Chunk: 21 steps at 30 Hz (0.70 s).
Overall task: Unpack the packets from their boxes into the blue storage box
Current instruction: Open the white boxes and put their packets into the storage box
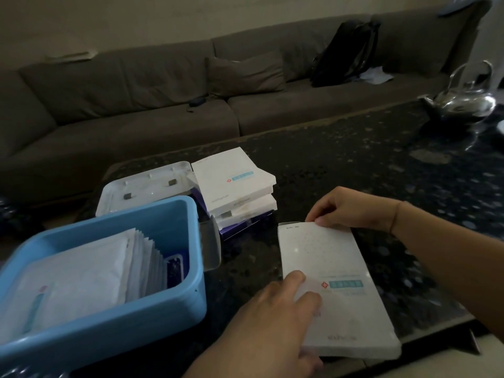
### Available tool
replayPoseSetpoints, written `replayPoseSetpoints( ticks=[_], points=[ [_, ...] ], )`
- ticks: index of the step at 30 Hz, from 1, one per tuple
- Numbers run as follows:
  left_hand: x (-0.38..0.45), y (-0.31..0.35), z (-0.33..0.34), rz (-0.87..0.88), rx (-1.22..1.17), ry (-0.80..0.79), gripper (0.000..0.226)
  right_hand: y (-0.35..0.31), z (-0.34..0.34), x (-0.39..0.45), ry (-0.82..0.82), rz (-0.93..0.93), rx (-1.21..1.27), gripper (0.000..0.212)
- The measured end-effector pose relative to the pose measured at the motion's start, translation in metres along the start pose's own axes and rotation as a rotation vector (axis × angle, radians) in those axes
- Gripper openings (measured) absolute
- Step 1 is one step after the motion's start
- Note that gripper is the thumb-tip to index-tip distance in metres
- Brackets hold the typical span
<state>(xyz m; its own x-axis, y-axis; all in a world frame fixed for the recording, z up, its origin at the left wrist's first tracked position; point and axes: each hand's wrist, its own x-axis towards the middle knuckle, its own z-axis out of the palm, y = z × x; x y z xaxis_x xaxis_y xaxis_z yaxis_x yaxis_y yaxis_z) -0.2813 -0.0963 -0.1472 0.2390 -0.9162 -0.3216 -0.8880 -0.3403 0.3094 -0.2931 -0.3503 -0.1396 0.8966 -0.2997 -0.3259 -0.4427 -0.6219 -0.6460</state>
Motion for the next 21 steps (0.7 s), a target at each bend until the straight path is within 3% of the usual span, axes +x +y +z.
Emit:
replayPoseSetpoints(
  ticks=[5,10,14,17,21],
  points=[
    [-0.001,0.000,0.000,0.006,0.011,0.009,0.061,0.000,0.002,0.002,0.005,-0.021,0.004,0.013],
    [-0.002,0.002,0.000,0.009,0.027,0.025,0.062,-0.004,0.008,0.003,-0.023,-0.019,0.011,0.028],
    [-0.003,0.002,-0.001,0.019,0.025,0.027,0.062,-0.006,0.013,0.002,0.013,-0.045,-0.091,0.021],
    [-0.005,0.003,-0.003,0.015,0.037,0.037,0.063,-0.002,0.017,-0.002,0.119,-0.086,-0.174,0.022],
    [-0.009,0.004,-0.009,0.001,0.060,0.093,0.064,0.018,0.015,-0.027,0.460,-0.125,-0.102,0.033]
  ],
)
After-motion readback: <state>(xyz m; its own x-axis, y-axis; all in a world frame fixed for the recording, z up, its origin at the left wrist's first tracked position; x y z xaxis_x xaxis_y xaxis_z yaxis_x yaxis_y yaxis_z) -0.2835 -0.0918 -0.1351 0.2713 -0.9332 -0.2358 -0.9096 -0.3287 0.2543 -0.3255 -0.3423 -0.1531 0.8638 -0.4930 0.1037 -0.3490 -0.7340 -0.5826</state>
